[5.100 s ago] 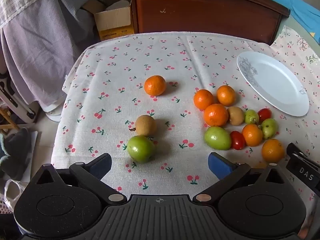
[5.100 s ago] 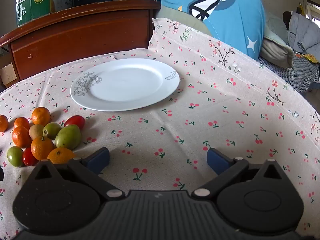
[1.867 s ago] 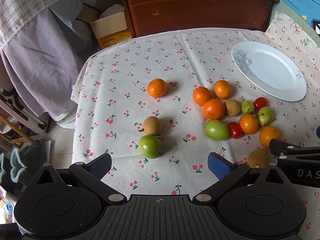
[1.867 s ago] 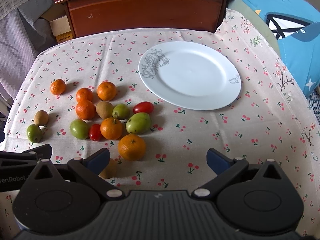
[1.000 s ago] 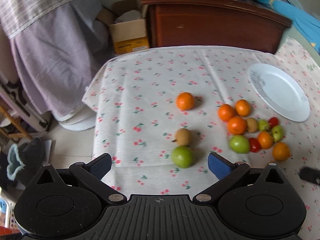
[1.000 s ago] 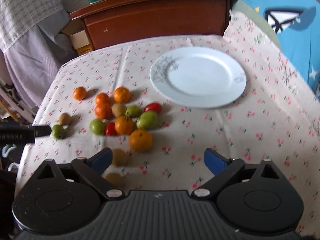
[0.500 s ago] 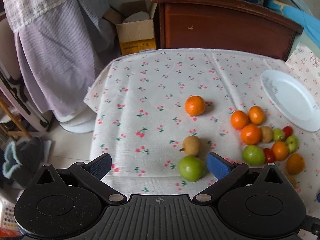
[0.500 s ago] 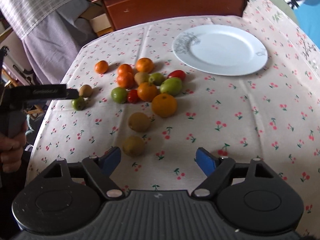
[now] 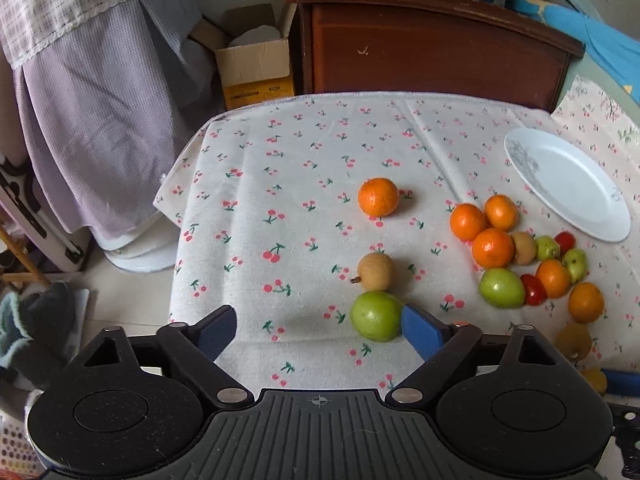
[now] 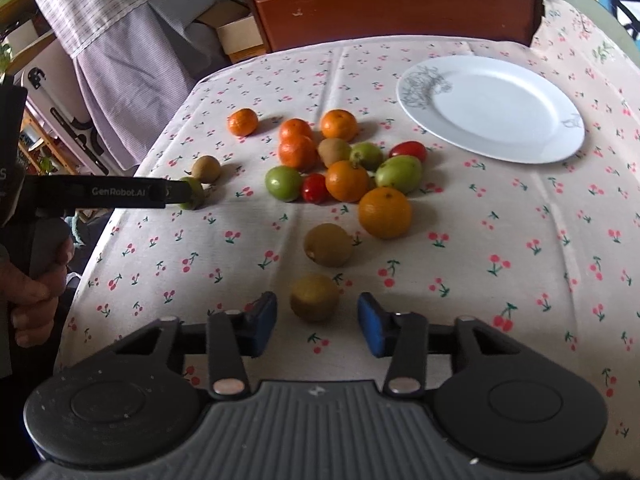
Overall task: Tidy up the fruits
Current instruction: 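Grasp the green lime with the left tool while the right tool grasps a brown kiwi, then carry the lime and kiwi onto the white plate and open both tools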
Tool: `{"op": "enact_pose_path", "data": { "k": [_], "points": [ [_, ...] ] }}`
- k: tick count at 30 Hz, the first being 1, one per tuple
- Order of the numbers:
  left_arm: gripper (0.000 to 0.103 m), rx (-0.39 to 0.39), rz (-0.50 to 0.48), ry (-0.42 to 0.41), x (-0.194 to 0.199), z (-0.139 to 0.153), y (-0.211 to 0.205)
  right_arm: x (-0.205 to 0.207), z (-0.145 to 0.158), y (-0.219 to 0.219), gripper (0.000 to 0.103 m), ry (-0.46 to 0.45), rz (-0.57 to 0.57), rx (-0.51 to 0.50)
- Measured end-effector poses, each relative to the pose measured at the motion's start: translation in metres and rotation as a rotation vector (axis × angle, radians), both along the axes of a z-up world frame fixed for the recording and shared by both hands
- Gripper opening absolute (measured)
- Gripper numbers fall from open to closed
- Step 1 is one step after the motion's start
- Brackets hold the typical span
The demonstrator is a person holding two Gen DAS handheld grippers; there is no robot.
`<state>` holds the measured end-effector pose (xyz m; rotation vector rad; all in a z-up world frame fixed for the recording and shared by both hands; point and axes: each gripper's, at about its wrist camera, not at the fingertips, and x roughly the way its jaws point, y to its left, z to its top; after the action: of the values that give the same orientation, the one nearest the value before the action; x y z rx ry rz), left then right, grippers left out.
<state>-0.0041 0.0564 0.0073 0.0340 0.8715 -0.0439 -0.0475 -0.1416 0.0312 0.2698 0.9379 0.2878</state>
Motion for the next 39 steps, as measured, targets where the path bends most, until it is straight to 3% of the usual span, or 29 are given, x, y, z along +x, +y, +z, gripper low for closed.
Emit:
{"op": "enact_pose_path", "data": {
  "k": [3, 9, 14, 20, 29, 39],
  "points": [
    [0.081, -0.013, -0.017, -0.004, 0.001, -0.001, -0.002, 0.001, 0.000, 0.003, 0.027, -0.007, 0.010, 0.003],
    [0.070, -0.028, -0.062, -0.002, 0.000, -0.004, -0.011, 0.002, 0.000, 0.000, 0.026, -0.002, 0.002, 0.025],
    [0.047, -0.044, -0.090, 0.022, 0.002, -0.010, -0.016, 0.003, 0.000, -0.003, 0.026, 0.006, -0.018, 0.042],
    [0.030, -0.035, -0.124, 0.009, 0.002, -0.013, -0.024, 0.005, 0.000, -0.008, 0.026, 0.012, -0.034, 0.065],
    [0.029, -0.088, -0.146, 0.013, -0.005, -0.003, -0.027, 0.008, 0.009, -0.019, 0.026, -0.009, -0.067, 0.080],
    [0.029, -0.156, -0.261, -0.058, -0.006, 0.022, -0.064, 0.015, 0.031, -0.047, 0.026, -0.093, -0.152, 0.119]
  ]
}}
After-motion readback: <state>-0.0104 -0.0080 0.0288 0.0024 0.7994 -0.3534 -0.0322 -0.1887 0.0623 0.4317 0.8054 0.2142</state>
